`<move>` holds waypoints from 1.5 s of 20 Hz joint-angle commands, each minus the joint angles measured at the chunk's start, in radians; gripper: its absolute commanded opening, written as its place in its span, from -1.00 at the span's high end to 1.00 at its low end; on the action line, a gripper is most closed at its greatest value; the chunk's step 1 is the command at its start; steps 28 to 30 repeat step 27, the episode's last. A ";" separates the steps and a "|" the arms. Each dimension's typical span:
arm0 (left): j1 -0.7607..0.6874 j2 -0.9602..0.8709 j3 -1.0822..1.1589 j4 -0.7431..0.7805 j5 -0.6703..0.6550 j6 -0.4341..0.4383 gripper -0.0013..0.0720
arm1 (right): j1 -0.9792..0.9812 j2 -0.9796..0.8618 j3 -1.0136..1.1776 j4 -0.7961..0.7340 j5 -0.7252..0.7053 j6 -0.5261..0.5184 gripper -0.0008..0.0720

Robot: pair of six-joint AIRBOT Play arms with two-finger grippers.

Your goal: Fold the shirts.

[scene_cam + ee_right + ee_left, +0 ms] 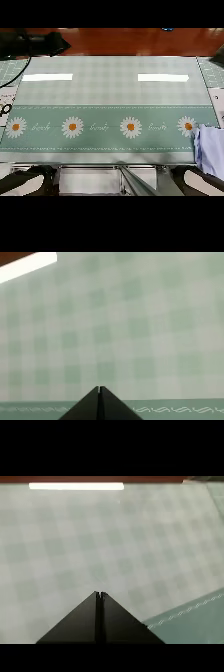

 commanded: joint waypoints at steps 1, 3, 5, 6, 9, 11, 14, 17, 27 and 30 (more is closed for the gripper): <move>-0.105 -0.106 0.041 0.407 -0.230 -0.231 0.91 | 0.462 -0.200 0.046 -0.529 0.005 0.129 0.92; -0.126 -0.097 -0.075 0.455 -0.215 -0.288 0.91 | 0.493 -0.297 0.043 -0.603 0.137 0.171 0.92; -0.126 -0.096 -0.138 0.454 -0.211 -0.317 0.91 | 0.472 -0.331 0.022 -0.575 0.170 0.171 0.92; -0.126 -0.098 -0.151 0.455 -0.207 -0.317 0.91 | 0.463 -0.332 0.012 -0.562 0.169 0.171 0.92; -0.126 -0.099 -0.152 0.455 -0.206 -0.317 0.91 | 0.457 -0.332 0.011 -0.577 0.165 0.171 0.92; -0.126 -0.099 -0.152 0.456 -0.208 -0.317 0.91 | 0.457 -0.332 0.011 -0.575 0.169 0.171 0.92; -0.126 -0.100 -0.152 0.454 -0.207 -0.317 0.91 | 0.457 -0.332 0.011 -0.575 0.169 0.171 0.92; -0.126 -0.100 -0.152 0.454 -0.207 -0.317 0.91 | 0.457 -0.332 0.011 -0.575 0.169 0.171 0.92; -0.126 -0.100 -0.152 0.454 -0.207 -0.317 0.91 | 0.457 -0.332 0.011 -0.575 0.169 0.171 0.92; -0.126 -0.100 -0.152 0.454 -0.207 -0.317 0.91 | 0.457 -0.332 0.011 -0.575 0.169 0.171 0.92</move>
